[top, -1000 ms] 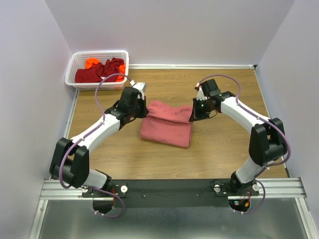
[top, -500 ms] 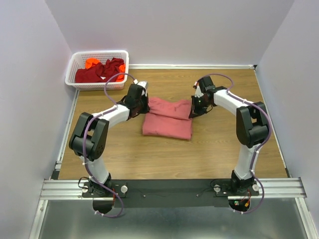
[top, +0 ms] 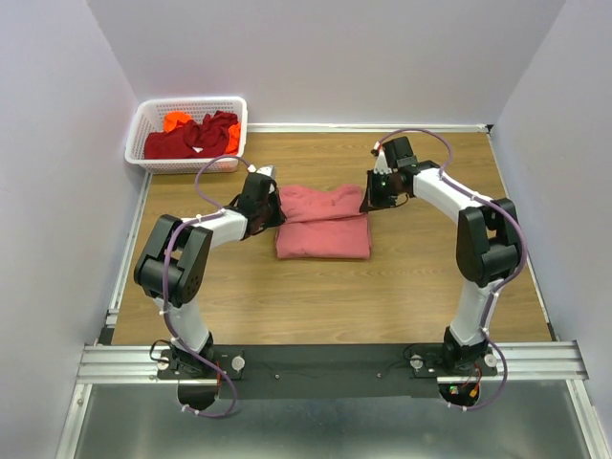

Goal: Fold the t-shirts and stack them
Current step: Fold the tshirt

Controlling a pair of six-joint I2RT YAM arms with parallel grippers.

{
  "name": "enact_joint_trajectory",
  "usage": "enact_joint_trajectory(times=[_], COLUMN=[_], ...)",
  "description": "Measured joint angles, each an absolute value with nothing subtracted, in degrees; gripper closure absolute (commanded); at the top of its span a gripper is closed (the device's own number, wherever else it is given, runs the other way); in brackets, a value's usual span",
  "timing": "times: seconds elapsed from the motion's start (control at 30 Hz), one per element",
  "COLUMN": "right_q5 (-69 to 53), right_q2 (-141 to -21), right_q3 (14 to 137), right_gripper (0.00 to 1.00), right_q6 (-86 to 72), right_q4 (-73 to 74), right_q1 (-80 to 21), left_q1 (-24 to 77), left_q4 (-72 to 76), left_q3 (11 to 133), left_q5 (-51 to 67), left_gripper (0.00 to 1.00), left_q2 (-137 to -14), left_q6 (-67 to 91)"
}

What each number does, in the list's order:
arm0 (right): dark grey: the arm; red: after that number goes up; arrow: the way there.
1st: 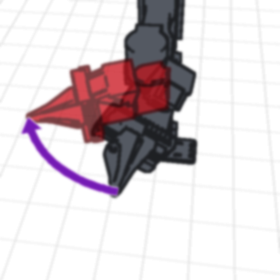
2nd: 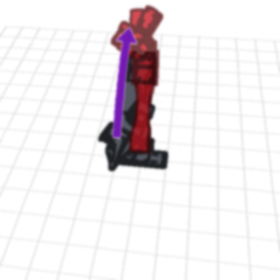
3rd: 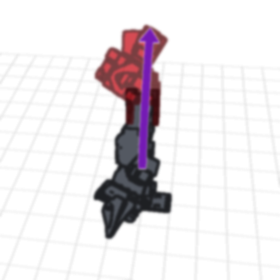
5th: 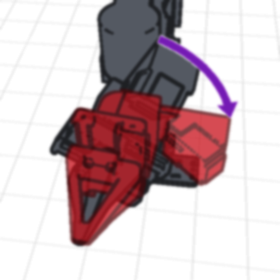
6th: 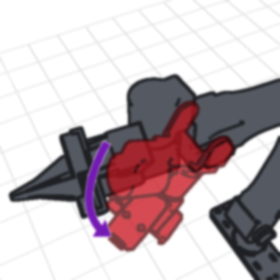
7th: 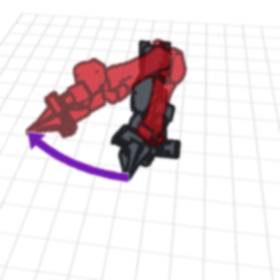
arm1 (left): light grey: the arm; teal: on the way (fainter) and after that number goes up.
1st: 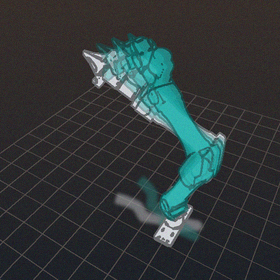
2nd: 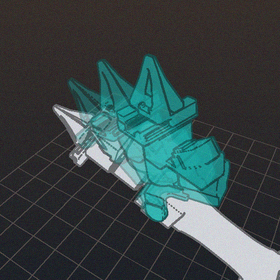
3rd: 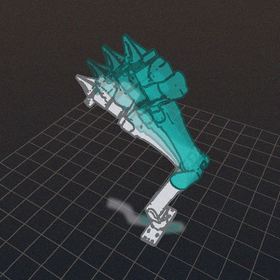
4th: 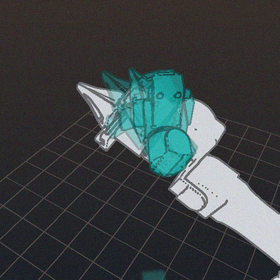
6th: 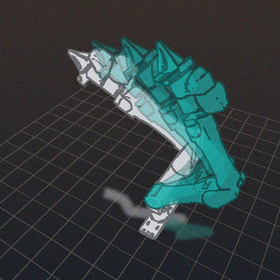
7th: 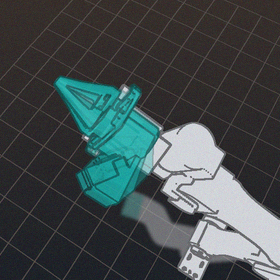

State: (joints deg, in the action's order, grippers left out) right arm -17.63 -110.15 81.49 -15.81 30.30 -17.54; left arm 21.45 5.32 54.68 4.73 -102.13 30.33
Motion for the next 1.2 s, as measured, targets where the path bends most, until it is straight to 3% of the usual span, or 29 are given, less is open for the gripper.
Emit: enact_joint_trajectory(times=[0.3, 0.37, 0.47, 0.6, 0.63, 0.67, 0.7, 0.83, 0.97, 1.03, 1.2], right_q5=[-16.29, -15.70, -15.27, -15.11, -15.03, -14.90, -14.83, -14.28, -13.78, -13.74, -14.79], right_q2=[-112.77, -114.04, -115.37, -115.61, -115.61, -115.59, -115.48, -113.75, -109.51, -106.72, -102.76], right_q3=[81.14, 81.14, 81.14, 81.30, 81.43, 81.47, 81.49, 81.49, 81.47, 80.99, 79.07], right_gripper=[0.99, 0.91, 0.83, 0.65, 0.54, 0.50, 0.47, 0.33, 0.34, 0.38, 0.63], right_q6=[-15.92, -15.94, -15.99, -15.59, -15.38, -15.18, -14.85, -13.63, -12.25, -11.66, -10.66], right_q4=[24.18, 23.33, 23.00, 22.68, 22.48, 22.39, 22.31, 22.46, 22.76, 22.70, 22.37], right_q1=[-17.50, -17.50, -17.50, -17.50, -17.50, -17.50, -17.50, -17.78, -18.85, -19.94, -22.94], left_q1=[21.28, 21.17, 21.08, 21.04, 21.04, 20.99, 20.97, 20.95, 21.02, 21.50, 26.39], left_q4=[6.15, 6.44, 6.59, 6.17, 6.07, 5.80, 5.58, 4.10, 3.25, 3.16, 3.53], left_q3=[54.37, 54.17, 54.15, 54.04, 54.00, 53.98, 53.98, 53.95, 53.95, 53.84, 50.76], left_q5=[4.62, 4.62, 4.58, 3.40, 3.05, 2.17, 1.72, -0.21, -1.72, -2.35, -2.90], left_gripper=[1.00, 0.97, 0.77, 0.33, 0.27, 0.19, 0.17, 0.16, 0.22, 0.30, 0.43], left_q2=[-102.15, -102.15, -102.13, -101.01, -100.57, -99.53, -98.65, -93.58, -86.48, -83.96, -78.50], left_q6=[31.81, 32.34, 32.88, 33.52, 34.26, 34.22, 34.39, 35.20, 35.42, 35.42, 35.38])
